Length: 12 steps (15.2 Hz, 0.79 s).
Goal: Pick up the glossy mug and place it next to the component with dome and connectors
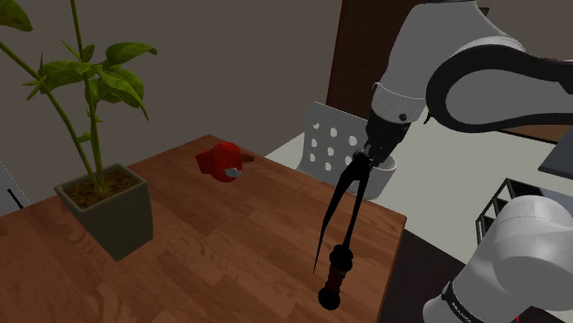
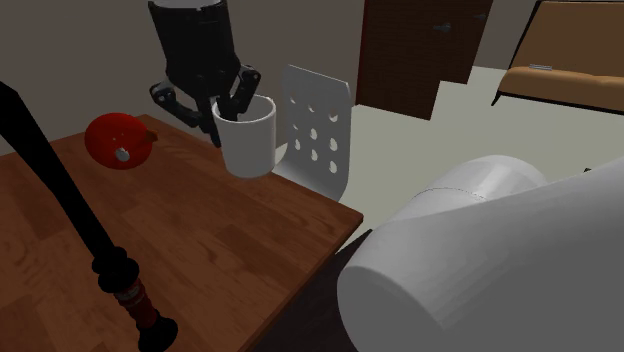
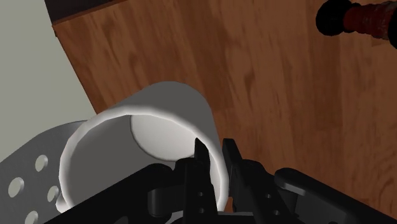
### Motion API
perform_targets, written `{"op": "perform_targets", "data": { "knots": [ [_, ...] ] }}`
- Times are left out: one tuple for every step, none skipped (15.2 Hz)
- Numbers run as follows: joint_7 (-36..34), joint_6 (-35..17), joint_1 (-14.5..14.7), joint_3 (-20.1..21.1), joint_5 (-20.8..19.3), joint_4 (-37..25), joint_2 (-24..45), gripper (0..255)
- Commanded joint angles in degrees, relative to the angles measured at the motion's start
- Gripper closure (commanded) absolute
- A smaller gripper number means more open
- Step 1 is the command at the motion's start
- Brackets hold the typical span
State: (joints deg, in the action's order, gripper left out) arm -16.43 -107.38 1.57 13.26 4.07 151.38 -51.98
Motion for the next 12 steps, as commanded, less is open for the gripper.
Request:
{"op": "perform_targets", "data": {
  "knots": [
    [0.2, 1.5, -0.1, -0.3, -0.2, -1.5, 0.0, 255],
    [0.2, 2.2, -0.2, -0.4, -0.3, -2.3, 0.1, 255],
    [0.3, 3.0, -0.3, -0.5, -0.4, -3.2, 0.2, 255],
    [0.3, 3.7, -0.3, -0.6, -0.5, -4.0, 0.3, 255],
    [0.4, 4.4, -0.4, -0.7, -0.6, -4.8, 0.4, 255],
    [0.4, 5.1, -0.5, -0.7, -0.7, -5.6, 0.5, 255],
    [0.5, 5.8, -0.5, -0.8, -0.7, -6.4, 0.6, 255],
    [0.5, 6.5, -0.6, -0.9, -0.8, -7.3, 0.8, 255],
    [0.6, 7.2, -0.7, -1.0, -0.9, -8.1, 0.9, 255],
    [0.8, 5.9, -1.2, -1.0, -1.2, -9.3, 3.4, 255],
    [0.9, 4.8, -1.7, -1.0, -1.5, -10.7, 5.8, 255],
    [1.1, 3.7, -2.2, -1.0, -1.9, -12.0, 8.2, 255]
  ]
}}
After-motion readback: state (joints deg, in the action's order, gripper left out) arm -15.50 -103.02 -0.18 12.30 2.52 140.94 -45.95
